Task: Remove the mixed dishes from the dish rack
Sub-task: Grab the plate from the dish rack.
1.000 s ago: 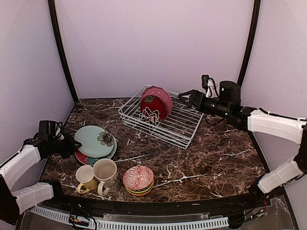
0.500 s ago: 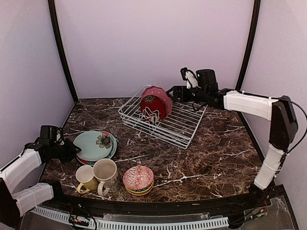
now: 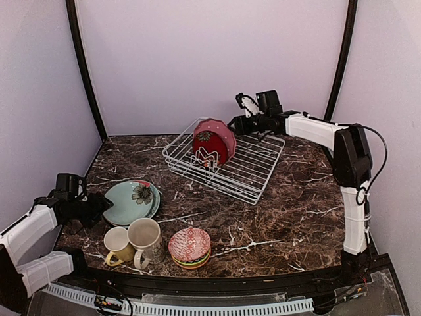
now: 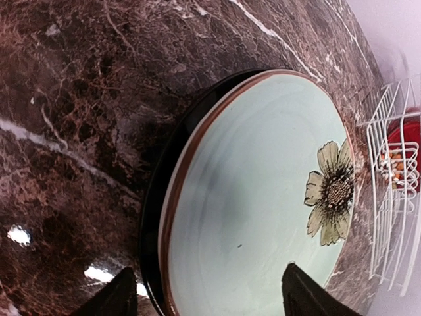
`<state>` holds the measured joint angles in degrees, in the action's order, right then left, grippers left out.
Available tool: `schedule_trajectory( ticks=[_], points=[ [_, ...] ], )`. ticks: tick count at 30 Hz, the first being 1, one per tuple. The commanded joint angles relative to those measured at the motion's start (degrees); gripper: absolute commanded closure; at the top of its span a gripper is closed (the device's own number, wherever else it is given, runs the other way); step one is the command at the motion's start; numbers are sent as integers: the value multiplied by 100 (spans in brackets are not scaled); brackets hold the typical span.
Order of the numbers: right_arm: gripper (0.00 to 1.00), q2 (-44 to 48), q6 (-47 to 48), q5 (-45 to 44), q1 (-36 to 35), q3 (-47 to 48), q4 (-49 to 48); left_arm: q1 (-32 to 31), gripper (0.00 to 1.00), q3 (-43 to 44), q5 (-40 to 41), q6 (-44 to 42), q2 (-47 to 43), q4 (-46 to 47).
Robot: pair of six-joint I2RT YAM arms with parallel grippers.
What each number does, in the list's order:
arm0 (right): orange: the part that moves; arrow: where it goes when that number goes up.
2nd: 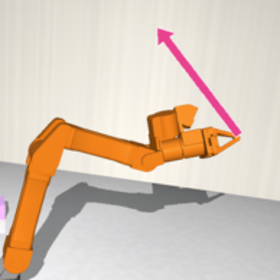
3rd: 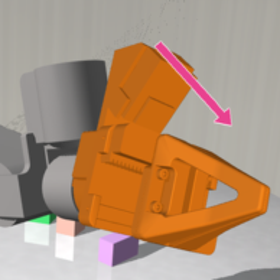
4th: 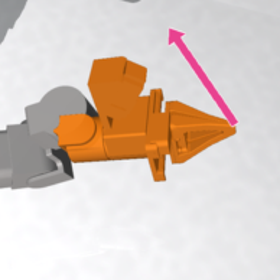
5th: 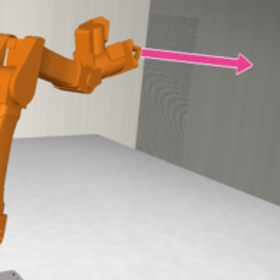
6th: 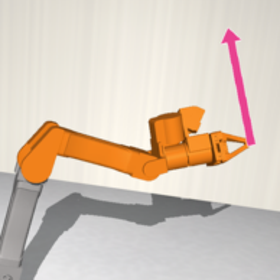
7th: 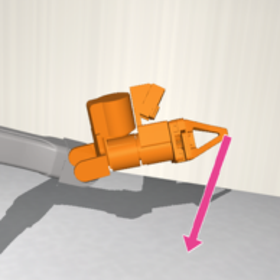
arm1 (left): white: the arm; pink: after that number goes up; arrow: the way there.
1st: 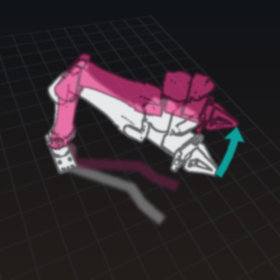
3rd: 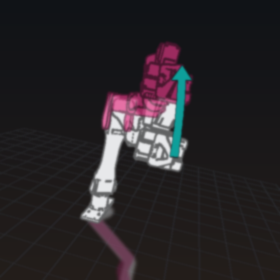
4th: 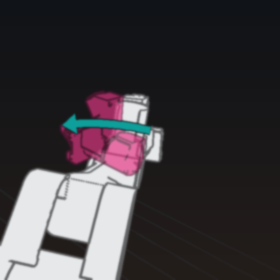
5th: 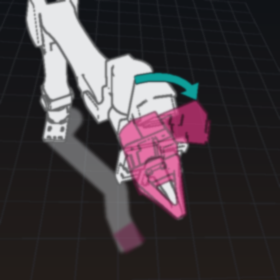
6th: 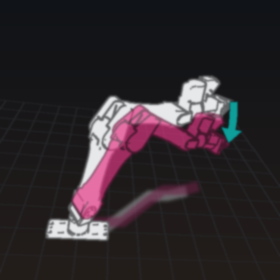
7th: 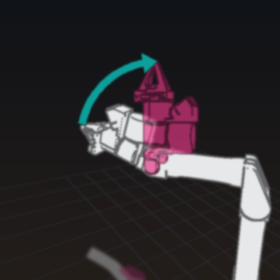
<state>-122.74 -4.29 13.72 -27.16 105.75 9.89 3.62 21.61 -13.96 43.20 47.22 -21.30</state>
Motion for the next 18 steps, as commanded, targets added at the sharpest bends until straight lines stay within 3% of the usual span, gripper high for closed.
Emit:
schedule_trajectory(
  ticks=[1,7,18],
  points=[
    [44,-412,154,76,-26,534,215,-7,18,166,99,-53,-18,-372],
    [55,-921,136,239,-26,1051,299,-4,7,455,173,-116,-118,-619],
    [74,-1647,-71,551,-34,1829,486,-9,3,1371,-238,-742,-509,-811]
  ],
)
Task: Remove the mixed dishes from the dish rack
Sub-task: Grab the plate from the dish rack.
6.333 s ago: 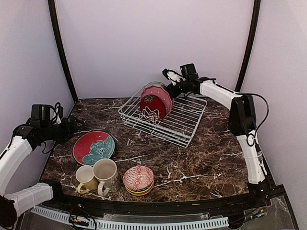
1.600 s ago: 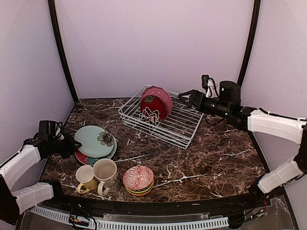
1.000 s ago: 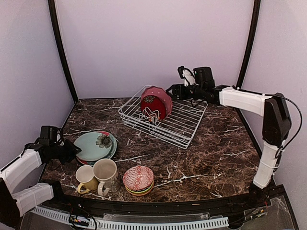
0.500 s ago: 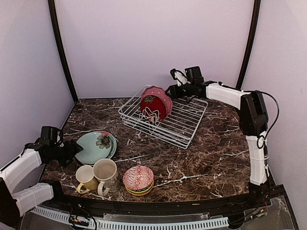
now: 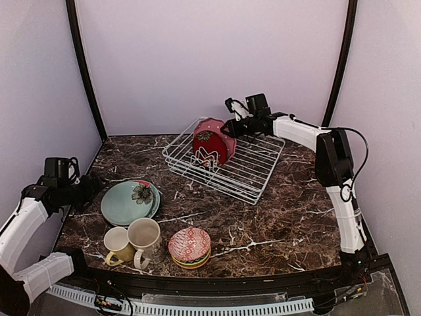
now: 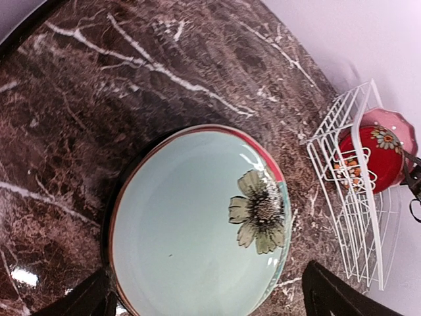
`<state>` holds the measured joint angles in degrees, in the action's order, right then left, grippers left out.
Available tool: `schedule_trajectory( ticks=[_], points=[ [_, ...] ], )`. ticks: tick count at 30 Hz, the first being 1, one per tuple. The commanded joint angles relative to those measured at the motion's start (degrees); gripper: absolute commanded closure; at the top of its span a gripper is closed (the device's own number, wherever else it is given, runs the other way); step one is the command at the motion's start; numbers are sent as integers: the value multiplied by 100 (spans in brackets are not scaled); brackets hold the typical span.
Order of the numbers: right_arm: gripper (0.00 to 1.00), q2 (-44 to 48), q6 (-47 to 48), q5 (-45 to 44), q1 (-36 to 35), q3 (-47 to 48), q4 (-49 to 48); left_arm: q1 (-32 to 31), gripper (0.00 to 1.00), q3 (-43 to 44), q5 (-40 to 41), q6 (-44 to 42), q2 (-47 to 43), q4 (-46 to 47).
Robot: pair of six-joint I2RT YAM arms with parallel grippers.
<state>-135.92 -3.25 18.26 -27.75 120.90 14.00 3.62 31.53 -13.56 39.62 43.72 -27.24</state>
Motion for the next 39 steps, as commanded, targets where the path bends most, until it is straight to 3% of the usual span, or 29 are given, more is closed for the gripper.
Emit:
schedule_trajectory(
  ticks=[1,11,25,39],
  points=[
    [75,-364,-203,143,24,364,84,-8,3,428,-326,-461,-186,-214],
    [100,-235,-146,-99,24,813,532,-27,3,688,-877,-600,-268,-245],
    [100,1287,845,-1867,-219,306,374,-25,2,745,-1151,-578,-519,-161],
    [100,1940,2564,-4575,-1118,-257,-436,-53,2,797,-1230,-612,-563,-164]
  ],
)
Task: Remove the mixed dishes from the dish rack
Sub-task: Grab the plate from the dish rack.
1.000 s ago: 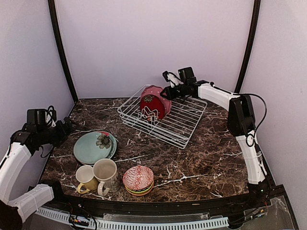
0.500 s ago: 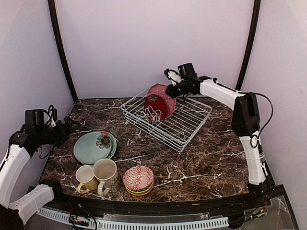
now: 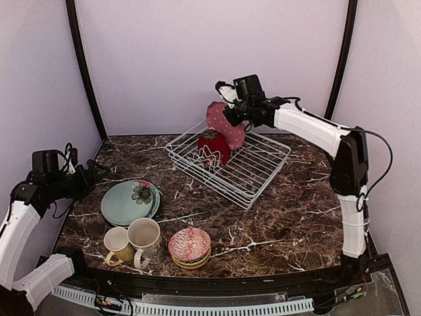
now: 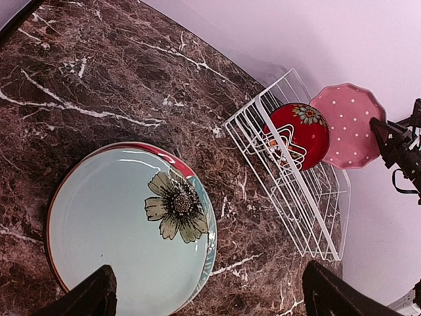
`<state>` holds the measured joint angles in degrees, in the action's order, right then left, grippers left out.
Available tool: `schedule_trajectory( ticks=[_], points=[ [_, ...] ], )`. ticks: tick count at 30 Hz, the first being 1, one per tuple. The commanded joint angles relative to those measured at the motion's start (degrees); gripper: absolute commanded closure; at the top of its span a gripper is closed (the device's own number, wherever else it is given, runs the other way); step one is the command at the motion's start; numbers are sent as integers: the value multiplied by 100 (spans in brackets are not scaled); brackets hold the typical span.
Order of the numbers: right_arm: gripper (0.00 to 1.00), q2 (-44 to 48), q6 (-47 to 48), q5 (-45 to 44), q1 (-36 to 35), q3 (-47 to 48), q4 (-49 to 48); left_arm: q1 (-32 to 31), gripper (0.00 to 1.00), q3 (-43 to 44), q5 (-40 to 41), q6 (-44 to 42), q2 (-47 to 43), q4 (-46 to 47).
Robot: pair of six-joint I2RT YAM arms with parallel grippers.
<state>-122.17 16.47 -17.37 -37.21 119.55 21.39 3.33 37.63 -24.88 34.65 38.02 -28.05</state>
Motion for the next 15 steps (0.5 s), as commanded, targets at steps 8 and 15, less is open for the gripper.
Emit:
schedule_trajectory(
  ticks=[8,15],
  points=[
    [100,1056,556,-1660,-196,-653,-1408,-33,3,149,-173,-99,134,29],
    [100,1759,469,-1905,-184,-1450,-1736,-48,3,136,-271,-76,240,118]
  ],
)
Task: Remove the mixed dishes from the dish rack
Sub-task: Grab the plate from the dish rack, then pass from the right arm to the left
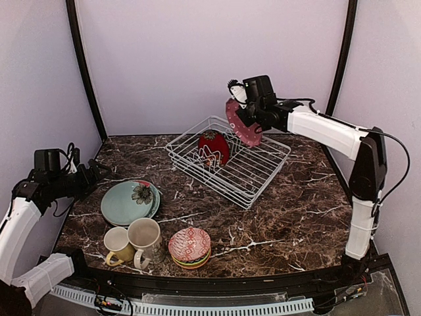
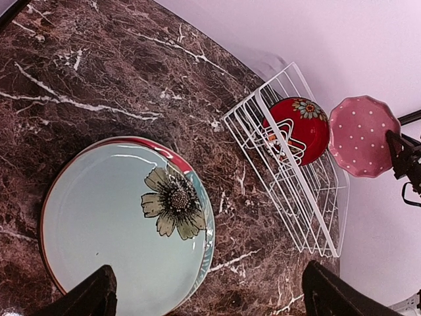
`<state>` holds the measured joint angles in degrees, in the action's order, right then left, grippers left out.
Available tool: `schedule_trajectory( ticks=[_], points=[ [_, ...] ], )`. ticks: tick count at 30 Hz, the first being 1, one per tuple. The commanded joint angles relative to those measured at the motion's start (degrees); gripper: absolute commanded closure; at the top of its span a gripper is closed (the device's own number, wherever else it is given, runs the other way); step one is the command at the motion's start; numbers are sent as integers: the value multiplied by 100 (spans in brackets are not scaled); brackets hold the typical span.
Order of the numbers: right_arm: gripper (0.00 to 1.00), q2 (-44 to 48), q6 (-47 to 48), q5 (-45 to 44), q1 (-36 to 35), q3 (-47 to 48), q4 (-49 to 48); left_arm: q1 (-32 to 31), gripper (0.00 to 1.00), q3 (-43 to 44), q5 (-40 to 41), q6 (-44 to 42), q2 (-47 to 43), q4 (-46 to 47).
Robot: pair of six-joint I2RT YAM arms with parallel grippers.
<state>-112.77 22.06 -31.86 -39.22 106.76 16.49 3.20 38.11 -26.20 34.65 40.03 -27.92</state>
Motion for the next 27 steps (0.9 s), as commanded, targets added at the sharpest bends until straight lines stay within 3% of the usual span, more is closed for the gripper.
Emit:
schedule_trajectory(
  ticks=[1,5,9,16,22,27],
  points=[
    [100,914,-226,-419,38,-273,-1188,-49,3,81,-158,-66,70,152],
    [100,1455,-1318,167,257,-761,-787,-90,2,-34,-471,116,213,462],
    [100,2186,-2959,1755,823,-1587,-657,-259,3,-89,-811,361,441,934],
    [100,2963,-4403,3463,1138,-2654,-1082,-1356,4,-35,-803,990,917,2017],
    [100,3255,-5592,4934,1139,-3711,-2382,-2280,3,212,-703,1305,1714,2983],
    [100,3089,-6267,5594,998,-4197,-3274,-2848,3,575,-528,1361,2411,3386]
  ],
)
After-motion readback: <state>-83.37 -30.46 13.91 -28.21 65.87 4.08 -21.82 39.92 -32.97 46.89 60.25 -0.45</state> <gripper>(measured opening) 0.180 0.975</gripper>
